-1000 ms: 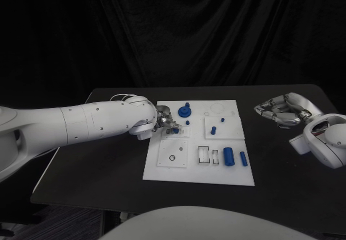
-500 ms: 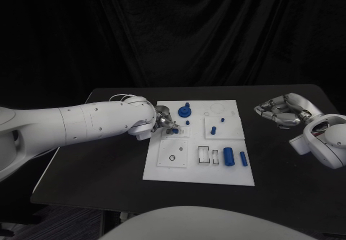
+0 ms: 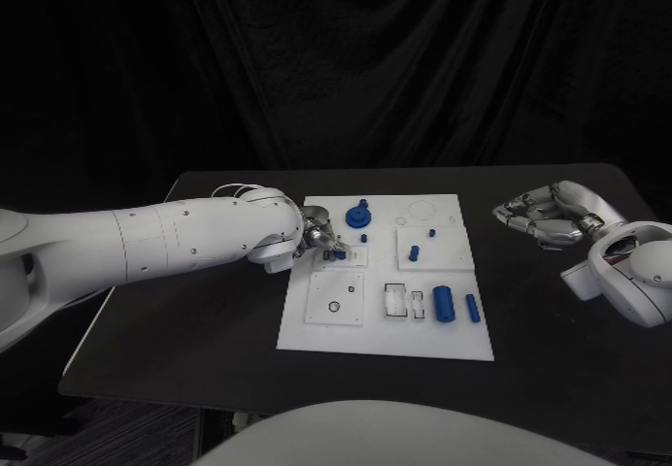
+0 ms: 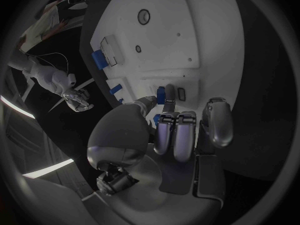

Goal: Assemble the parts on the task board

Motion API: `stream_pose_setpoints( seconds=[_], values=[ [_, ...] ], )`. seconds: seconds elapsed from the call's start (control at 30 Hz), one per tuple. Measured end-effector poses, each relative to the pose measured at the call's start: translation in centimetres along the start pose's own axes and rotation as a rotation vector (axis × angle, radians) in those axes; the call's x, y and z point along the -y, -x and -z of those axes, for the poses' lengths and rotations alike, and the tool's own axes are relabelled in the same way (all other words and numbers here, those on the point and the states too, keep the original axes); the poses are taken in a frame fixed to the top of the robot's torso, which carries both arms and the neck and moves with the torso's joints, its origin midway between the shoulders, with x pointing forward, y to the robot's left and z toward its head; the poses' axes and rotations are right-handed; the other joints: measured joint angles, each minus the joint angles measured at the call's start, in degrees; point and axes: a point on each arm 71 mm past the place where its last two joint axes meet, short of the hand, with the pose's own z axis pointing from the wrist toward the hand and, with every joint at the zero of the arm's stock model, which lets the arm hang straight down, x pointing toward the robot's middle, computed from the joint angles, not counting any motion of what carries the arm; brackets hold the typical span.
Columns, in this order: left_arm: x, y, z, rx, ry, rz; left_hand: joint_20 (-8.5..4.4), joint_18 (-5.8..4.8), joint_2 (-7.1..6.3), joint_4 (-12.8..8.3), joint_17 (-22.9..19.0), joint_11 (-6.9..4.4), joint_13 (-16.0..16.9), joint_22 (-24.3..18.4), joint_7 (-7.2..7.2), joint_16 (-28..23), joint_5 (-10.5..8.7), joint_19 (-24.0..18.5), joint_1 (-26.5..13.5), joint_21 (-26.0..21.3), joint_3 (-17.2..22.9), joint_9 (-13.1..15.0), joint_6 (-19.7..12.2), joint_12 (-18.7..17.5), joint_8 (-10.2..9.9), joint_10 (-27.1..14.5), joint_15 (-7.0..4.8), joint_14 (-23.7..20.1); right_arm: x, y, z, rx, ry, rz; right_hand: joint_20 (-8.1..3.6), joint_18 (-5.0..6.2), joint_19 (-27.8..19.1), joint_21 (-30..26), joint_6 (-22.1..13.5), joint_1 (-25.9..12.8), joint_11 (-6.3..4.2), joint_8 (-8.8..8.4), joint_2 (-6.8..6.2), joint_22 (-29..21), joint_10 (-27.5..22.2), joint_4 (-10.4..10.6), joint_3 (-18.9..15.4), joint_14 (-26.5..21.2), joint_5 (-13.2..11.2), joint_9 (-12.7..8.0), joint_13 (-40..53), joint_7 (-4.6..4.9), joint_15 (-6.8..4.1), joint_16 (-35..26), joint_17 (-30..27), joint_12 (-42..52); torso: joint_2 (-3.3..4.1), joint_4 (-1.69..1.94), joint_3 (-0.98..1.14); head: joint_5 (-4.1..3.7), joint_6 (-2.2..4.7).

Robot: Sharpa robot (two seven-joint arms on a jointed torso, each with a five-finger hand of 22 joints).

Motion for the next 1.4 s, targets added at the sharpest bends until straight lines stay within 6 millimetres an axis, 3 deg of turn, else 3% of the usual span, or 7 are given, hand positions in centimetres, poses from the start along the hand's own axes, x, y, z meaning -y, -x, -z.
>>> stream_pose_setpoints(
  seconds=[0.1, 0.27, 0.4, 0.67, 0.83, 1.07, 1.4],
  values=[
    [0.01, -0.01, 0.01, 0.000, 0.000, 0.000, 0.00, 0.01, 0.00, -0.25, 0.00, 0.00, 0.00, 0.00, 0.01, 0.00, 0.00, 0.00, 0.00, -0.22, 0.25, 0.19, -0.01, 0.00, 0.22, 0.00, 0.00, 0.00, 0.01, 0.00, 0.00, 0.000, 0.000, 0.000, 0.00, 0.00, 0.00, -0.33, 0.00, 0.00, 0.00, 0.00, 0.00, 0.00, 0.00, 0.00, 0.00, 0.00, 0.26, 0.00, 0.00, 0.00, 0.00, 0.00, 0.00, 0.00, 0.01, 0.00, 0.01, -0.01, 0.00],
    [0.01, -0.06, 0.03, -0.002, -0.001, 0.000, 0.00, 0.01, -0.17, -0.45, 0.00, 0.00, 0.00, 0.00, 0.07, 0.00, -6.48, 0.00, 0.17, -0.22, 0.95, 0.99, -0.13, 0.00, 0.34, 0.00, 0.00, 0.00, -0.01, -0.04, -0.03, -0.002, 0.000, 0.000, 0.00, 0.00, 0.00, -0.33, 0.00, 0.00, 0.00, 0.00, 0.00, 0.00, 0.00, 0.00, 0.00, 0.00, 0.26, 0.00, 0.00, 0.00, 0.00, 0.00, 0.00, 0.00, 0.01, -0.01, 0.01, -0.01, 0.00],
    [-0.11, -0.08, 0.05, -0.002, 0.002, 0.000, 0.00, 0.00, -0.37, 1.77, 0.00, 0.00, 0.00, 0.00, 0.67, 0.00, -10.07, 0.00, -1.74, -0.48, -0.80, 0.86, -1.37, 0.00, -0.31, 0.00, 0.00, 0.00, 0.00, -0.05, -0.04, -0.003, -0.001, 0.000, 0.00, 0.01, 0.00, -0.33, 0.00, 0.00, 0.00, 0.00, 0.00, -0.01, 0.00, 0.00, 0.00, 0.00, 0.26, 0.00, 0.00, 0.00, 0.00, 0.00, 0.00, 0.00, 0.03, -0.02, 0.01, 0.04, 0.00],
    [-0.11, -0.09, 0.11, -0.002, 0.001, 0.000, 0.01, 0.00, -0.99, 6.05, 0.00, 0.45, 0.00, 0.00, 1.28, 0.00, -13.10, 0.00, -5.28, -0.70, -5.09, 0.61, -1.95, 0.00, -1.68, 0.01, 0.42, 0.00, 0.05, -0.05, -0.05, -0.004, -0.002, 0.000, 0.00, 0.00, 0.00, -0.33, 0.00, 0.00, 0.00, 0.00, 0.00, -0.01, 0.00, 0.00, 0.00, 0.00, 0.25, 0.04, 0.00, 0.00, 0.00, 0.00, 0.00, 0.00, 0.04, -0.01, 0.01, 0.07, 0.00],
    [-0.11, -0.09, 0.12, -0.002, 0.001, 0.000, 0.37, 0.00, -0.04, 7.46, 0.00, 0.63, 0.00, 0.00, 1.28, 0.00, -15.83, 0.08, -8.06, -0.70, -8.74, 0.61, -1.95, 0.00, -1.82, -0.19, 0.42, 0.00, 0.06, -0.06, -0.05, -0.006, -0.003, 0.000, 0.00, 0.00, 0.00, -0.33, 0.00, 0.00, 0.00, 0.00, 0.00, -0.01, 0.00, 0.00, 0.00, 0.00, 0.25, 0.04, 0.00, 0.00, 0.00, 0.00, 0.00, 0.00, 0.04, -0.01, 0.01, 0.13, 0.00],
    [-0.13, -0.10, 0.12, -0.002, 0.002, 0.000, 0.36, 0.00, 1.94, 7.53, 0.00, 0.63, 0.00, 0.00, 0.67, 0.00, -16.47, 0.08, -10.03, -0.90, -11.51, -1.66, -0.07, 0.00, -0.87, -0.19, 0.42, 0.00, 0.12, -0.04, -0.02, -0.006, -0.005, 0.001, 0.00, 0.00, 0.00, -0.33, 0.00, 0.00, 0.00, 0.00, 0.00, -0.02, 0.00, 0.00, 0.00, 0.00, 0.25, 0.04, 0.00, 0.00, 0.00, 0.00, 0.00, 0.00, 0.04, 0.00, 0.01, 0.14, 0.00],
    [-0.26, -0.38, 0.06, -0.007, 0.005, -0.001, 0.12, 0.01, 3.15, 7.37, 0.00, 0.42, 0.00, 0.00, 0.04, 0.00, -16.47, 0.31, -10.00, -0.90, -14.00, 4.37, -0.56, 0.00, 3.02, 0.02, 0.42, 0.00, 0.13, -0.05, -0.01, -0.008, -0.005, 0.001, 0.00, 0.00, 0.00, -0.33, 0.00, 0.00, 0.00, 0.00, 0.00, -0.02, 0.00, 0.00, 0.00, 0.00, 0.25, 0.03, 0.00, 0.00, 0.00, 0.00, 0.00, 0.00, 0.01, 0.01, 0.01, 0.08, 0.00]
  ],
)
